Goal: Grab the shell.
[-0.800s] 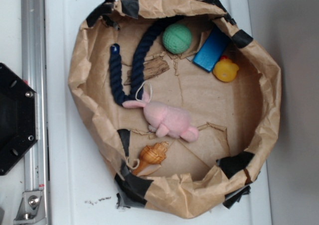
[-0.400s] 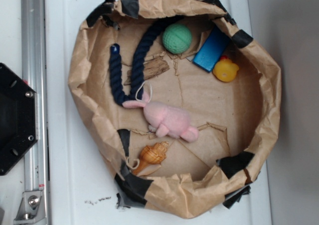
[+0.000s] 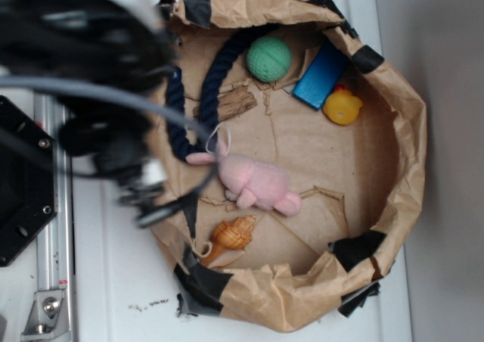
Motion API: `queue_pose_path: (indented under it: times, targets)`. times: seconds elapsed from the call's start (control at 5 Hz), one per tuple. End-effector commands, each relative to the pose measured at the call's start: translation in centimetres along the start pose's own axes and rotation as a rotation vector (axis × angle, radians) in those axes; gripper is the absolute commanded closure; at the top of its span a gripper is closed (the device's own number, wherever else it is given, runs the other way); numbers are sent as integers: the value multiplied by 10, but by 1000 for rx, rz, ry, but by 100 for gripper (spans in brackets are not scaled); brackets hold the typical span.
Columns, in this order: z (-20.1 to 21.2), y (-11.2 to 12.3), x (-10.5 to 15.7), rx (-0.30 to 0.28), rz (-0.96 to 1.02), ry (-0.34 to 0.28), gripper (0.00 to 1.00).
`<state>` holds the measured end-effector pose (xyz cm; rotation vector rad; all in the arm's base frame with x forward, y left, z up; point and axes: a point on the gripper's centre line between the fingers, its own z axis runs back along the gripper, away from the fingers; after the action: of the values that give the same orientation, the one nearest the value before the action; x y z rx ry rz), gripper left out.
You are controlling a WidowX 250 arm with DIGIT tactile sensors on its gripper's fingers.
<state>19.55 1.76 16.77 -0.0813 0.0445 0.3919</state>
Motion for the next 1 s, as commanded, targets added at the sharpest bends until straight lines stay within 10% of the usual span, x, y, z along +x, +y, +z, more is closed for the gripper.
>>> queue_pose_path:
  times: [0.0, 0.2, 0.4, 0.8]
  targets:
    - [1, -2, 15, -140, 286, 37, 0]
    - [-50, -32, 26, -209, 304, 83, 0]
    - [-91, -62, 57, -242, 224, 0, 0]
    - [-122, -111, 67, -241, 157, 89, 0]
